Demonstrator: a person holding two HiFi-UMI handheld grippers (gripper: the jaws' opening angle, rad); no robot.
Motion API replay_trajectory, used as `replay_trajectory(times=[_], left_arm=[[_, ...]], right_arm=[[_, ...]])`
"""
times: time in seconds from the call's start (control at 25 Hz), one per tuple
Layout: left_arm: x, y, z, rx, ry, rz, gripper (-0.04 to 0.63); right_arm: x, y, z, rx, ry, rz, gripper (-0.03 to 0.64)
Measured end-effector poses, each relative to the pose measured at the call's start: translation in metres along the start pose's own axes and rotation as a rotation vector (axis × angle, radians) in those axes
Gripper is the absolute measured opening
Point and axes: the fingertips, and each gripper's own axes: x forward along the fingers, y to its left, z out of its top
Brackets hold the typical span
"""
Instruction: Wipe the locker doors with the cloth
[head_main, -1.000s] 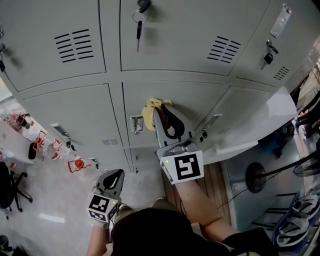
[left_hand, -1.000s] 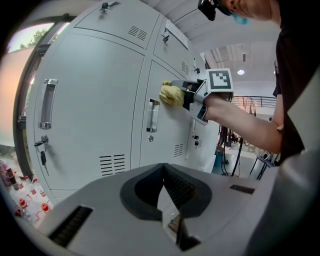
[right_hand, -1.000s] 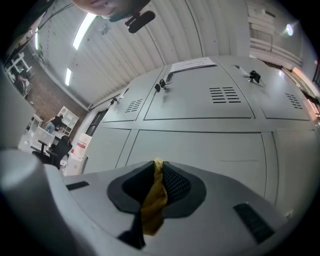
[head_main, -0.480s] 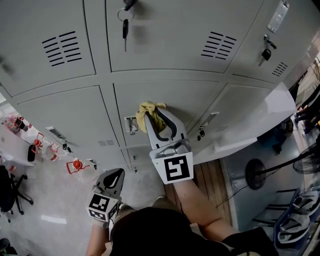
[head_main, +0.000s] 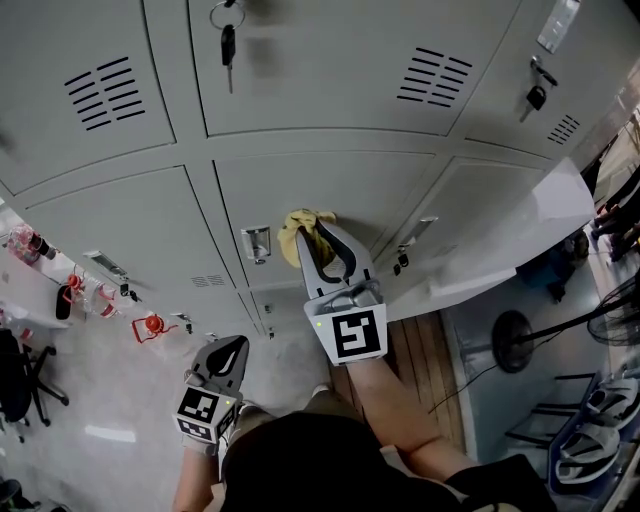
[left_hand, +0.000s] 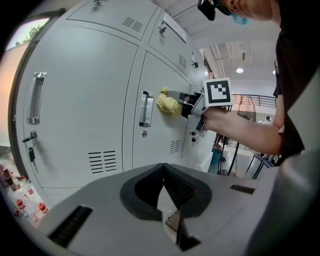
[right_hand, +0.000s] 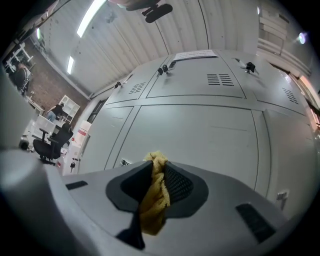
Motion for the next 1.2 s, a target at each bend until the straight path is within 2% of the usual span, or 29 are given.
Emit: replay_trajectory(times=[0.88,1.2], left_arm=[[0.004,-0.008,-0.022,-0.03,0.074,0.039,0.009],[0.004,-0.005,-0.03,-0.044,0.095,0.063,0.009]], right_arm=[[-0.015,0.027,-0.119,0.107,0.164,0.06,0.074],[-0.018,0.044,-0.154,0.084,0.221,0.1,0.074]])
